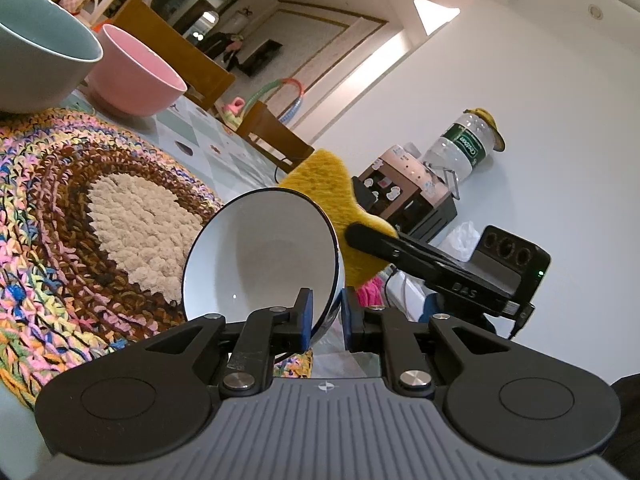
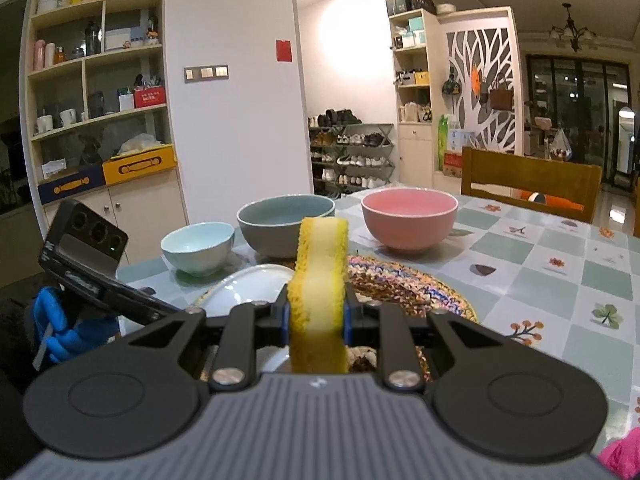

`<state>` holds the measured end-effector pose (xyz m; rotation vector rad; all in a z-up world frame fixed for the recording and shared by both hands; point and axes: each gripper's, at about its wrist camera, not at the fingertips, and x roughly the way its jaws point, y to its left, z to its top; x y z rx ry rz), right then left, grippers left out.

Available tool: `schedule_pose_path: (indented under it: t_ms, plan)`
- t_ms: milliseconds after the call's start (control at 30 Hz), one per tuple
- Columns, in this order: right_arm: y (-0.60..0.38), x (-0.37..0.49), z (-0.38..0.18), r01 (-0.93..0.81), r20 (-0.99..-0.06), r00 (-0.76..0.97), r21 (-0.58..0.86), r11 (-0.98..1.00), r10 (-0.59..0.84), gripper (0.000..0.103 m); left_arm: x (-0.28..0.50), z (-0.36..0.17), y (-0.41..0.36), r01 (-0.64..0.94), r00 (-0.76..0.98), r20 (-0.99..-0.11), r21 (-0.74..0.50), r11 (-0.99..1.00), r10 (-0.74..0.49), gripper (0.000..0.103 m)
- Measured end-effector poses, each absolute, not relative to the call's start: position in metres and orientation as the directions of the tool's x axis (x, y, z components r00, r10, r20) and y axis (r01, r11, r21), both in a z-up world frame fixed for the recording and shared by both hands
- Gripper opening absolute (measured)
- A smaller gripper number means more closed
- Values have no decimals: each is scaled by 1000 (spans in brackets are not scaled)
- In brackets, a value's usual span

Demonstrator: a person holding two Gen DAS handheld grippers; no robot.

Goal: Clean bowl
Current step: 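Rub the yellow sponge over the inverted bowl's base with the right tool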

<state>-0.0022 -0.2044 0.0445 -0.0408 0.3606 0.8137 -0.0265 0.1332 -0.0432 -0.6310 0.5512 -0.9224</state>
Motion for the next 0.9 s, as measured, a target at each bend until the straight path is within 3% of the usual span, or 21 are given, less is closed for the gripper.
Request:
schedule_pose_path:
  t_ms: [900]
  plan:
    - [-194, -46, 60, -771, -304, 604, 10, 637, 737, 23, -27, -40, 133, 543, 506, -192, -687, 483, -841, 18]
